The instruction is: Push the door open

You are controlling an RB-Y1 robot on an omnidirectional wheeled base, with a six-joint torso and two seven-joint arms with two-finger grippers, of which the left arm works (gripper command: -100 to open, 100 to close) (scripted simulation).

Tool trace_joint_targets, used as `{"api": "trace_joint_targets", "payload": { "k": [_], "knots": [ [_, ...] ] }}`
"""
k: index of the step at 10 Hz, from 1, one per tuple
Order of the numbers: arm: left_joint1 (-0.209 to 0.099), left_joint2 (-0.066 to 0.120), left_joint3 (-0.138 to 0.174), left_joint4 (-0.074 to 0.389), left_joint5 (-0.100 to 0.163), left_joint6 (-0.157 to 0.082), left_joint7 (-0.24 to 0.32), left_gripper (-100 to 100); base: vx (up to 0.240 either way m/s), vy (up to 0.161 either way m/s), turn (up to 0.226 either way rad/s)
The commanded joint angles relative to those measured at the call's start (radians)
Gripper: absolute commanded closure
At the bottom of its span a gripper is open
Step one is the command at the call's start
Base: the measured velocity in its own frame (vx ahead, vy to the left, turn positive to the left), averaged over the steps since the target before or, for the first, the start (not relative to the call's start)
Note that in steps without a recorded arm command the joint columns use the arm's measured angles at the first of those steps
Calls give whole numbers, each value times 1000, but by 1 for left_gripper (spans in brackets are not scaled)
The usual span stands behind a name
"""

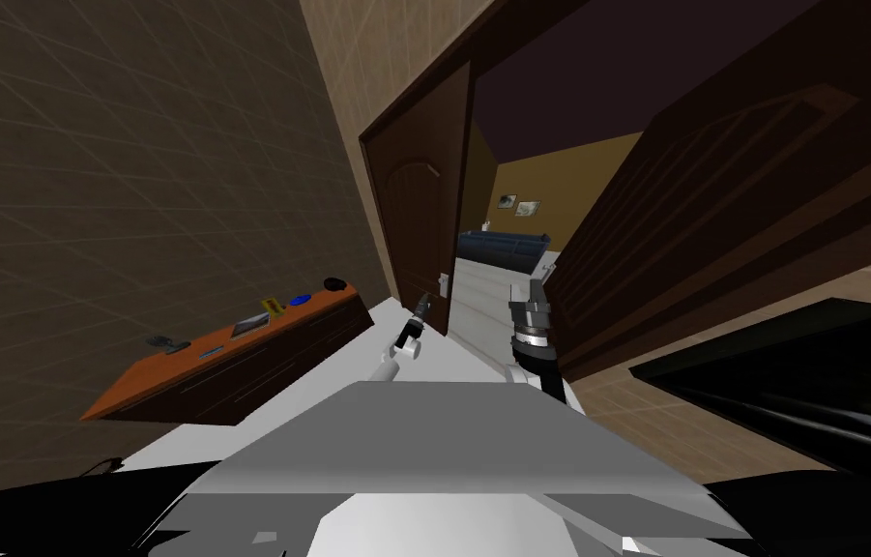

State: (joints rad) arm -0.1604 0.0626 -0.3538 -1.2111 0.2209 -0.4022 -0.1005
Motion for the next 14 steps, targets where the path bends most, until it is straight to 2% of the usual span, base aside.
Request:
{"api": "trace_joint_targets", "payload": {
  "k": [1, 3, 4, 7, 9, 14],
  "knots": [
    [-25, -2, -11, 38, 9, -2, 1, -100, 79, 92, -78],
    [-49, -8, -25, 76, 18, -3, 0, -100, 76, 81, -95],
    [-72, -14, -38, 114, 26, -4, -1, -100, 97, 111, -144],
    [-105, -24, -57, 168, 38, -5, -3, -100, 80, 97, -75],
    [-144, -38, -80, 232, 53, -6, -5, -100, 106, 123, -138],
    [-211, -71, -119, 341, 77, -9, -8, -100, 113, 132, -96]
  ]
}}
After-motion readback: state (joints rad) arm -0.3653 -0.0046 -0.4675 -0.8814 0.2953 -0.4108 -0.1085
